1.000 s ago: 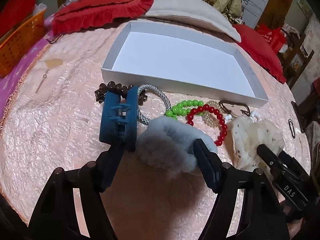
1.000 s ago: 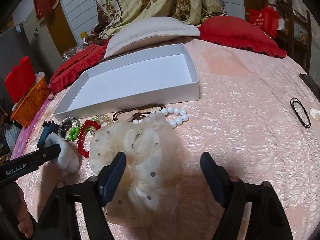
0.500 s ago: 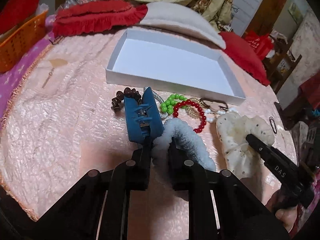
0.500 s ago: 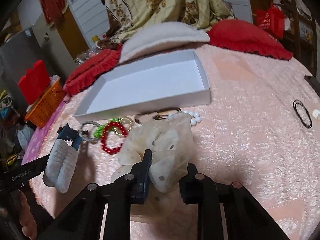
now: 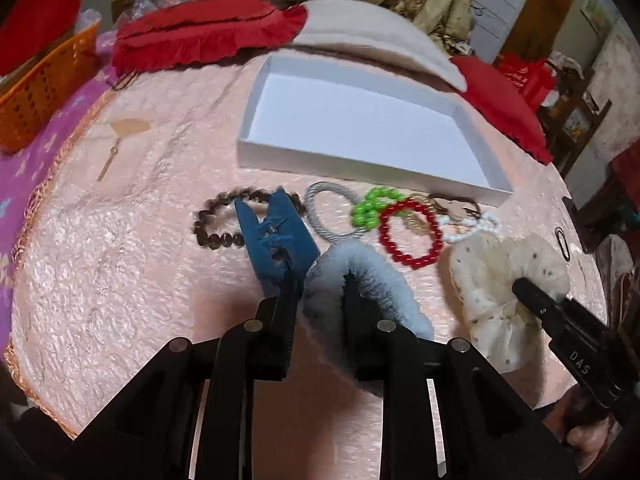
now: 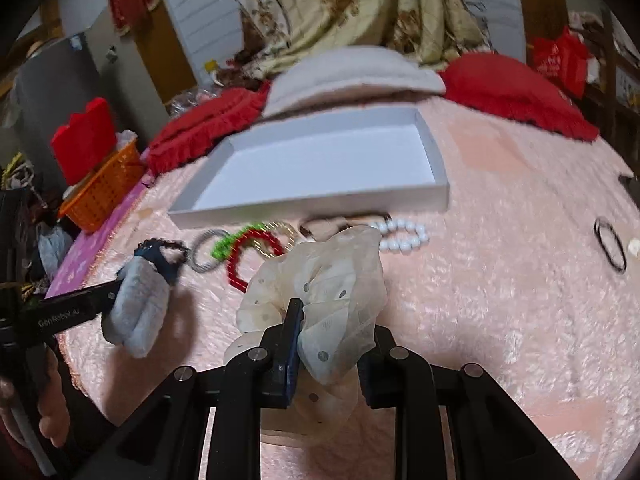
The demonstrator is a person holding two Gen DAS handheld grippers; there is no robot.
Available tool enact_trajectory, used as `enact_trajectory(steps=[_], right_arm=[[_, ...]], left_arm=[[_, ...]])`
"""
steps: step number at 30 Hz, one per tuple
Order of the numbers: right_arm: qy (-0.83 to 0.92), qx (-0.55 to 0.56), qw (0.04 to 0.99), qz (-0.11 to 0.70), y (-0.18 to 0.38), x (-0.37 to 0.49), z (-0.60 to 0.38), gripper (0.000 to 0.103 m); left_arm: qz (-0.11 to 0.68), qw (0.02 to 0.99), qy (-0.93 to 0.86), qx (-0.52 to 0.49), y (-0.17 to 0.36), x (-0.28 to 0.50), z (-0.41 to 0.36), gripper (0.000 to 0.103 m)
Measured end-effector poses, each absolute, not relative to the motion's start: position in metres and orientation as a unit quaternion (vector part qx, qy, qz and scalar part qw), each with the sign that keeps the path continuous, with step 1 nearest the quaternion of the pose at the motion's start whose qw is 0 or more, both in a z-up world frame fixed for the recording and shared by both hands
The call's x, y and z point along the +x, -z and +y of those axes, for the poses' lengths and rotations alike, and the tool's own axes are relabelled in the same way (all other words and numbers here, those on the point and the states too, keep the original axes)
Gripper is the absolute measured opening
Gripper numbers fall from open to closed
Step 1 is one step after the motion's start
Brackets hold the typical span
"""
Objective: Organize jewelry
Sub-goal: 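Grasp the light blue scrunchie with the left tool while the right tool grasps the cream scrunchie, then carry both scrunchies into the white tray and open both tools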
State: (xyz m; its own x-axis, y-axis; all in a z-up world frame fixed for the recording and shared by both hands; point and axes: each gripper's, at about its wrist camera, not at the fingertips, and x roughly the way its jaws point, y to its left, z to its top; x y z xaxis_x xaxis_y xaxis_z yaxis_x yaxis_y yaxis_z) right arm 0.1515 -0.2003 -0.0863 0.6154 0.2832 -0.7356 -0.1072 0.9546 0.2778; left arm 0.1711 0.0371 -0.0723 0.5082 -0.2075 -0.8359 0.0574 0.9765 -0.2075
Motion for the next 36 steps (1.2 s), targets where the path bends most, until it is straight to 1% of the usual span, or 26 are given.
enact_trajectory(steps=[1, 2, 3, 4, 6, 11, 17, 18, 19, 20, 21, 22, 23, 24, 26, 30, 31, 36], right_arm=[[-0.106, 0.107, 0.890, 0.431, 0.091, 0.153, -0.202, 0.027], [-0.103, 0.110, 0.887, 0.437, 0.095, 0.154, -0.205, 0.035], [-0.100, 0.114, 0.885, 0.440, 0.097, 0.155, -0.207, 0.039], [-0.097, 0.121, 0.885, 0.440, 0.099, 0.154, -0.211, 0.043], [-0.093, 0.130, 0.885, 0.438, 0.101, 0.153, -0.216, 0.044], [-0.092, 0.145, 0.880, 0.442, 0.103, 0.153, -0.223, 0.045], [-0.096, 0.144, 0.876, 0.450, 0.108, 0.149, -0.221, 0.046], [-0.096, 0.142, 0.876, 0.450, 0.109, 0.149, -0.220, 0.046], [-0.096, 0.140, 0.877, 0.450, 0.110, 0.149, -0.219, 0.046], [-0.100, 0.141, 0.877, 0.448, 0.110, 0.148, -0.219, 0.046], [-0.108, 0.144, 0.877, 0.445, 0.110, 0.147, -0.219, 0.045], [-0.114, 0.147, 0.878, 0.441, 0.108, 0.146, -0.220, 0.036], [-0.118, 0.145, 0.878, 0.441, 0.107, 0.146, -0.219, 0.029], [-0.120, 0.143, 0.878, 0.441, 0.105, 0.146, -0.219, 0.028], [-0.126, 0.141, 0.880, 0.435, 0.100, 0.145, -0.220, 0.021], [-0.137, 0.149, 0.885, 0.420, 0.084, 0.146, -0.223, 0.019], [-0.138, 0.148, 0.887, 0.415, 0.079, 0.147, -0.223, 0.017], [-0.162, 0.154, 0.894, 0.388, 0.047, 0.165, -0.221, 0.016]], left_arm=[[0.490, 0.864, 0.081, -0.085, 0.072, 0.170, 0.041, 0.030], [0.486, 0.865, 0.087, -0.093, 0.071, 0.169, 0.045, 0.035], [0.477, 0.869, 0.088, -0.101, 0.069, 0.165, 0.050, 0.046], [0.470, 0.873, 0.085, -0.102, 0.066, 0.162, 0.052, 0.054], [0.462, 0.877, 0.081, -0.103, 0.064, 0.156, 0.056, 0.055], [0.476, 0.867, 0.097, -0.112, 0.070, 0.142, 0.052, 0.055], [0.500, 0.855, 0.114, -0.083, 0.089, 0.143, 0.014, 0.055], [0.500, 0.855, 0.113, -0.080, 0.092, 0.145, 0.007, 0.054], [0.504, 0.853, 0.111, -0.075, 0.095, 0.147, 0.003, 0.035], [0.511, 0.850, 0.111, -0.070, 0.099, 0.148, -0.002, 0.019], [0.523, 0.842, 0.114, -0.067, 0.104, 0.150, -0.006, 0.013], [0.519, 0.845, 0.113, -0.067, 0.103, 0.148, -0.008, 0.012], [0.514, 0.848, 0.115, -0.063, 0.100, 0.145, -0.009, 0.012], [0.514, 0.847, 0.120, -0.061, 0.098, 0.142, -0.010, 0.012], [0.513, 0.845, 0.134, -0.073, 0.091, 0.138, -0.008, 0.012], [0.493, 0.853, 0.147, -0.088, 0.065, 0.137, -0.001, 0.012], [0.488, 0.855, 0.149, -0.092, 0.059, 0.140, 0.001, 0.012], [0.465, 0.866, 0.147, -0.107, 0.028, 0.166, 0.015, 0.012]])
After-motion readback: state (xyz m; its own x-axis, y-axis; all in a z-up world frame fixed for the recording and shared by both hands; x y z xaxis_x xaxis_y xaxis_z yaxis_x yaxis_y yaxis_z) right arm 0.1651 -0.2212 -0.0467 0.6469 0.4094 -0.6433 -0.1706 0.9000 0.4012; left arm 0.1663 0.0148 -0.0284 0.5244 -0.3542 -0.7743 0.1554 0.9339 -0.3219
